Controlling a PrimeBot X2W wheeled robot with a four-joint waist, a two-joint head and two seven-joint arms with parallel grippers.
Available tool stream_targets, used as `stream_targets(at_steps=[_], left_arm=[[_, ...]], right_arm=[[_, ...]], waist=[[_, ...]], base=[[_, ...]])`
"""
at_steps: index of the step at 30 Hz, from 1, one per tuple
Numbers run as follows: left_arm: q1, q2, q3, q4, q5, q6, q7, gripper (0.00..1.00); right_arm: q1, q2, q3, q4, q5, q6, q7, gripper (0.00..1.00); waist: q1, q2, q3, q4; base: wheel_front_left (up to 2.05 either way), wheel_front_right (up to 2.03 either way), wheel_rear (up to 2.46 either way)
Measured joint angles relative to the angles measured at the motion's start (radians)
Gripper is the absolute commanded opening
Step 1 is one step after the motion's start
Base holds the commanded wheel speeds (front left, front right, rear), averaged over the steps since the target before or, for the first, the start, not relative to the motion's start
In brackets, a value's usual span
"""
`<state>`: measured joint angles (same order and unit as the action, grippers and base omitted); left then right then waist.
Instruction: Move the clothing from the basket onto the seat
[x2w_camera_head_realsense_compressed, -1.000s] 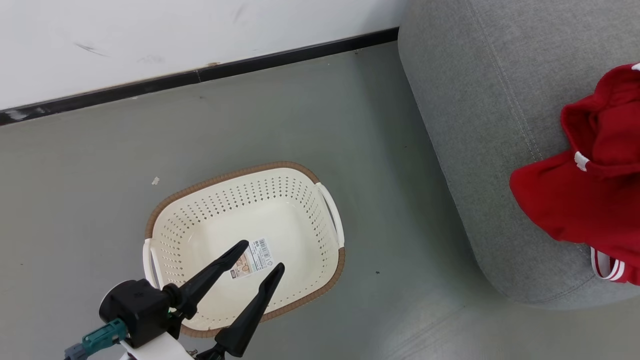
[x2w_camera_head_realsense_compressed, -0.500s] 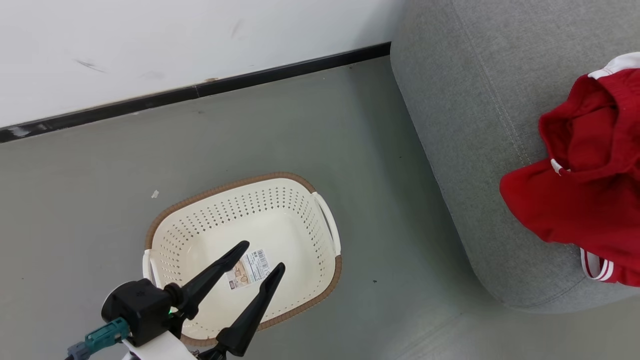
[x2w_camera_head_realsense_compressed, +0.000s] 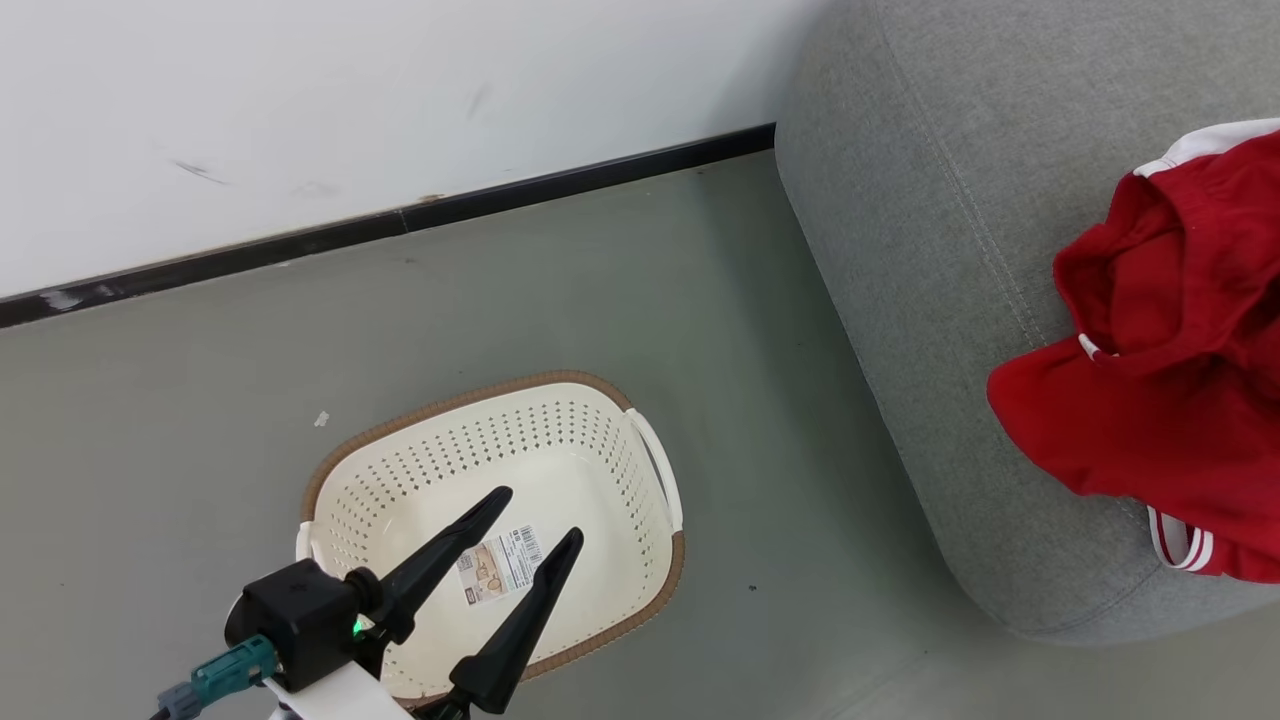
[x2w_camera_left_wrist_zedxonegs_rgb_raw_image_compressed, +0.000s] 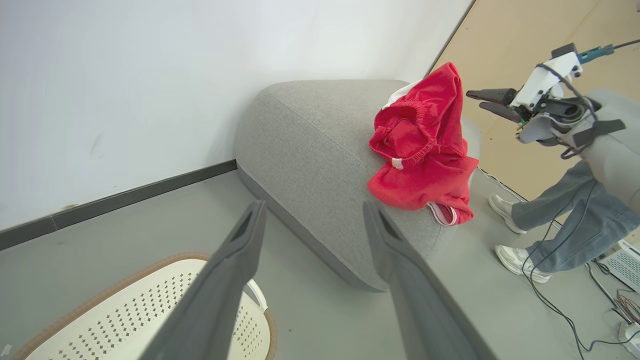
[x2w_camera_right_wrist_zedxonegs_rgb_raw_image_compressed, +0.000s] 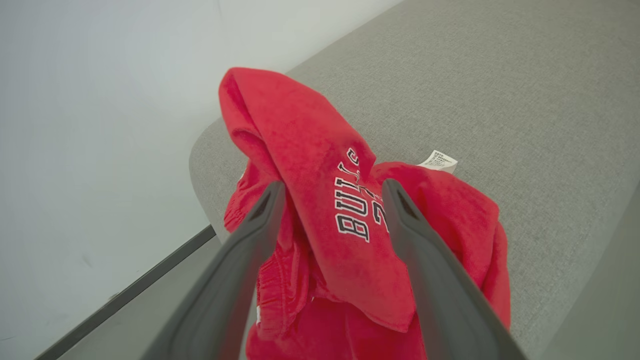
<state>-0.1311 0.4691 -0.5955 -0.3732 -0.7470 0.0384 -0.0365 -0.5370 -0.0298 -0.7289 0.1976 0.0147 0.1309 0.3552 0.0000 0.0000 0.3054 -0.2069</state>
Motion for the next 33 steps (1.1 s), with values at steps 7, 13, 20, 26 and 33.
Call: stream_targets(at_steps=[7,13,20,26,33], left_arm=[[0.0,-0.025,0.0,0.021,-0.001,0.003,-0.005,1.0],[-0.001,-0.044,-0.002,0.039,-0.008,0.012,-0.009,1.0],[-0.002,-0.066,-0.005,0.07,-0.01,0.024,-0.011,1.0],[-0.003,-0.092,-0.007,0.088,-0.011,0.034,-0.019,1.0],[-0.004,-0.102,-0.006,0.105,-0.018,0.044,-0.028,1.0]], right_arm=[[-0.004,-0.001,0.024,0.008,-0.013,0.0,0.004,1.0],[-0.005,-0.003,0.035,0.012,-0.018,0.0,0.013,1.0],[-0.022,-0.02,0.035,0.033,-0.029,0.0,0.027,1.0],[-0.026,-0.039,0.037,0.044,-0.044,0.0,0.042,1.0],[-0.05,-0.04,0.061,0.056,-0.062,0.0,0.05,1.0]], waist=[[0.0,0.0,-0.029,0.013],[0.0,0.0,-0.056,0.028],[-0.0001,0.0,-0.086,0.053],[0.0,0.0,-0.108,0.081],[0.0,0.0,-0.127,0.117]], base=[[0.0,0.0,0.0],[0.0,0.0,0.0],[0.0,0.0,0.0],[0.0,0.0,0.0],[0.0,0.0,0.0]])
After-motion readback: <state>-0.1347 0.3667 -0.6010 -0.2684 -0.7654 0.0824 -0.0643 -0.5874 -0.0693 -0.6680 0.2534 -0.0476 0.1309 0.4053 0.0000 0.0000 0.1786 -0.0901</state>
